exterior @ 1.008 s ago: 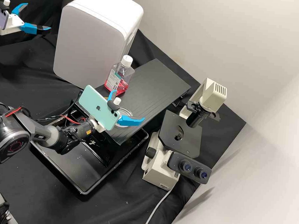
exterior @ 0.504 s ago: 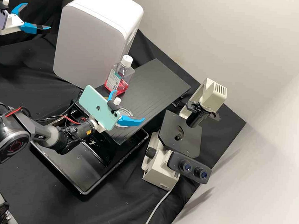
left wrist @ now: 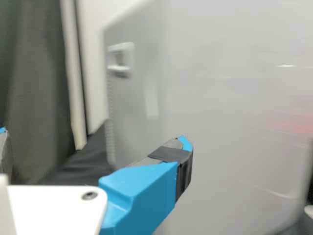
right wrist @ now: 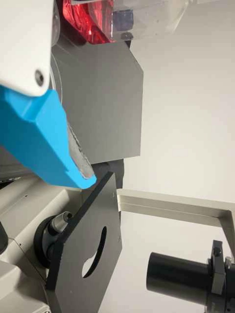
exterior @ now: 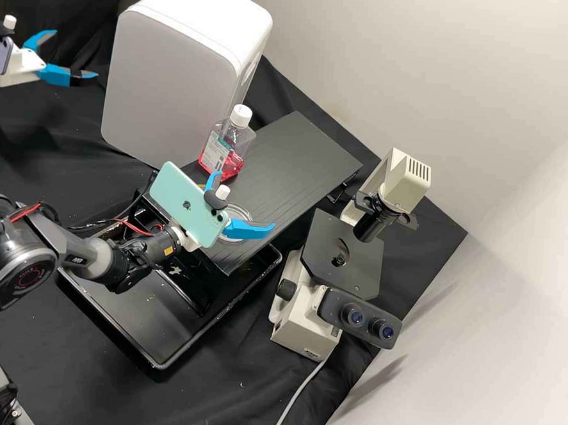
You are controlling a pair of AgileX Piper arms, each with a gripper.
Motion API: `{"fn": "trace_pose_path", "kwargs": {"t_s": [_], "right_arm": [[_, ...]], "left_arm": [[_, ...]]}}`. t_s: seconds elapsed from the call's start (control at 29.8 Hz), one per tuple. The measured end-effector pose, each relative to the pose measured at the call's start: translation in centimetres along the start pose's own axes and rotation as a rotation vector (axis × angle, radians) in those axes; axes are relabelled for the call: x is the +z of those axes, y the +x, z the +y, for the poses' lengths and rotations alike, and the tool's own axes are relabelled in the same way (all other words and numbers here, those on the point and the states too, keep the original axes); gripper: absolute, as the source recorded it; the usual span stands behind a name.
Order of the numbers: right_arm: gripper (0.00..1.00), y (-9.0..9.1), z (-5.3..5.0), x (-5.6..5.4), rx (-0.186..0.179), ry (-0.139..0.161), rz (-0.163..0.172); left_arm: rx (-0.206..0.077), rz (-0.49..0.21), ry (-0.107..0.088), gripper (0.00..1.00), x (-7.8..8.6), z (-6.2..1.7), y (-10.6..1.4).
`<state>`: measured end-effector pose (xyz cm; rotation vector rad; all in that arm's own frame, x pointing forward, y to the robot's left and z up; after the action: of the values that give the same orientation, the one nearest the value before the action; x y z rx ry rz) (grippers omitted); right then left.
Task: Place the lid on the petri dish
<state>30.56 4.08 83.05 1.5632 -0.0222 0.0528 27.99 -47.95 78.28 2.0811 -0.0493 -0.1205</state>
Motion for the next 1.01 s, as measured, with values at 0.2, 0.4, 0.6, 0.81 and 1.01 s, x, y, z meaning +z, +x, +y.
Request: {"fn": "trace_pose_path", "kwargs": {"t_s": [0.2, 0.4, 0.6, 0.81, 1.01], "right_arm": [[1.00, 0.0, 0.0, 0.0, 0.000, 0.000, 0.000], [1.00, 0.0, 0.0, 0.0, 0.000, 0.000, 0.000], [1.00, 0.0, 0.0, 0.0, 0.000, 0.000, 0.000], [1.00, 0.0, 0.0, 0.0, 0.000, 0.000, 0.000], [1.00, 0.0, 0.0, 0.0, 0.000, 0.000, 0.000]], "left_arm": [[0.036, -0.201, 0.039, 1.00, 3.3, -1.06, -1.8], [-0.055, -0.260, 0.040, 1.00, 4.7, -3.19, -3.4], [-0.122, -0.308, 0.045, 1.00, 5.6, -4.55, -5.1], [-0.162, -0.363, 0.053, 1.00, 7.0, -5.44, -6.4], [-0.204, -0.409, 0.075, 1.00, 7.7, -6.30, -7.4]]}}
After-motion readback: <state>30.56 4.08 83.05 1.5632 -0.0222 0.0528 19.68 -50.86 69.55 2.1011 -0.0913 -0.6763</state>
